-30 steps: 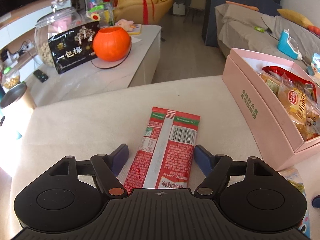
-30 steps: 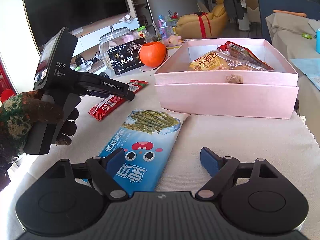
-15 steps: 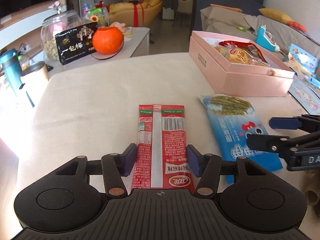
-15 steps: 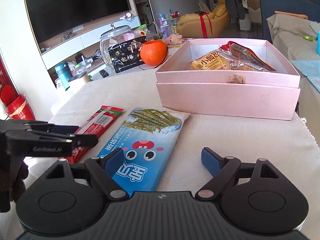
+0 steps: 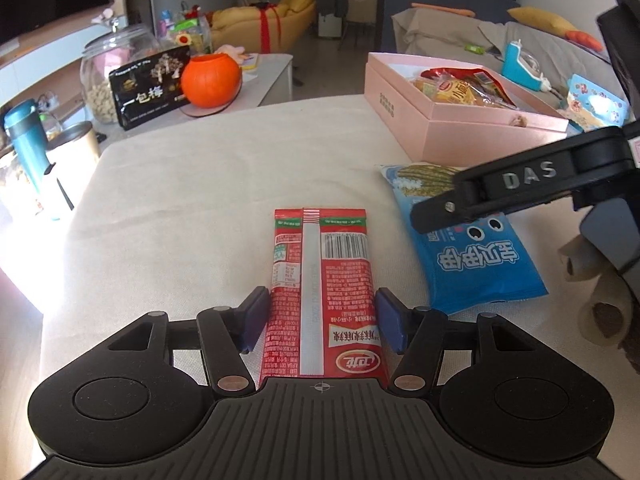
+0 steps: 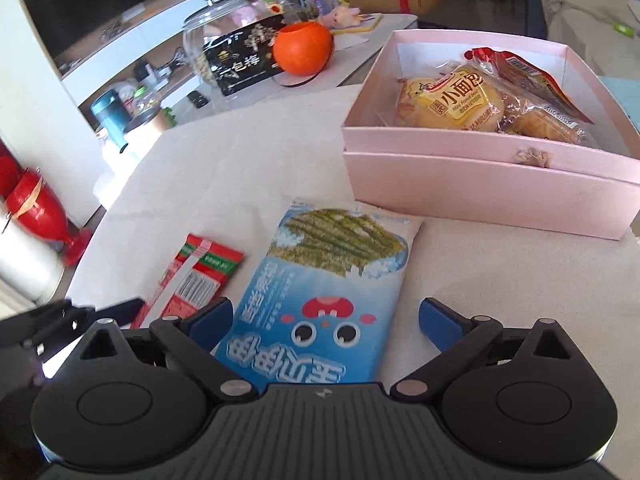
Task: Organize snacks
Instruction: 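Carry the red pack and blue bag to the pink box with both tools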
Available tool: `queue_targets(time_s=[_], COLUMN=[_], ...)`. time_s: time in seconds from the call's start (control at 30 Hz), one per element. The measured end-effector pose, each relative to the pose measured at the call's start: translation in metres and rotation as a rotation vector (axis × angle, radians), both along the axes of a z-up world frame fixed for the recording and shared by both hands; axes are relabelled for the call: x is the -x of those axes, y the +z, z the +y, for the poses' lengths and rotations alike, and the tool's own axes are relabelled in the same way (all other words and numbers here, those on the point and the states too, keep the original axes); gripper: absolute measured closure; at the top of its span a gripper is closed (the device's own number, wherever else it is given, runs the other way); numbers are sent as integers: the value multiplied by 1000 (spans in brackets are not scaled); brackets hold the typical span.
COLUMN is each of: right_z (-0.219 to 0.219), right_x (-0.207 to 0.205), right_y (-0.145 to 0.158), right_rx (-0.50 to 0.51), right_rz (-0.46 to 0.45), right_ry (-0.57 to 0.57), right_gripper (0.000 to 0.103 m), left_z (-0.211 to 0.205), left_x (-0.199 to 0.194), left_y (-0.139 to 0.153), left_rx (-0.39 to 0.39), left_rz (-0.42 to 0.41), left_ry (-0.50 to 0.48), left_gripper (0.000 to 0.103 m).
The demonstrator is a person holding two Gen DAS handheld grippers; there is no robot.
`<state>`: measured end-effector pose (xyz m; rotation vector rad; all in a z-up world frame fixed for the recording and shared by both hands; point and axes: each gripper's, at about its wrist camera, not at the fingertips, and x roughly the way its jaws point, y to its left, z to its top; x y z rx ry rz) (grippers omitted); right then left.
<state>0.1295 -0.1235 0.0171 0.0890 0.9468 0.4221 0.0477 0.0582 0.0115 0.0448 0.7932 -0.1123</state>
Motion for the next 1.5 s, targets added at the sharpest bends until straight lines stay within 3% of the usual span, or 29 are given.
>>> queue_targets(time_s=[0.23,0.43,0.6,0.73,0.87,1.03,1.17,1.33,1.4,1.43,1.5], right_z=[40,1,-34,-35,-25,-28,-35,-54,-64,-69,-78], right_x=[-1,15,25,25,21,14,29,48,55,59,64], right_y=[-9,-7,-8,-10,-11,5,23,37,38,37,35], right_rx=[239,231,228,223,223,174,168,204,232,249,279], right_rz=[-107,-113,-107,-118,-133,-92,-140,-166,-174,-178,-187], right_ry=[25,28,28,8,12,52,80,76,60,50,36], right_gripper=[8,11,9,4,2,24,25,25,25,25,25], left_z=[0,-1,-4,-9,-2,9,9,-4,-11,-13,-16], left_x=[-1,-2,-6,-9,-8,-10,-19,-27,-25,-22,-19], left_y=[0,0,-1,-1,1,4,6,5,5,6,9], left_rx=[0,4,31,12,46,95,118,50,-2,-14,11], left_rz=[5,1,3,15,40,80,104,99,86,74,70], left_ry=[6,2,-19,-26,-51,-82,-51,-46,-45,-44,-69], left_gripper=[40,37,26,24,24,24,24,24,30,46,51])
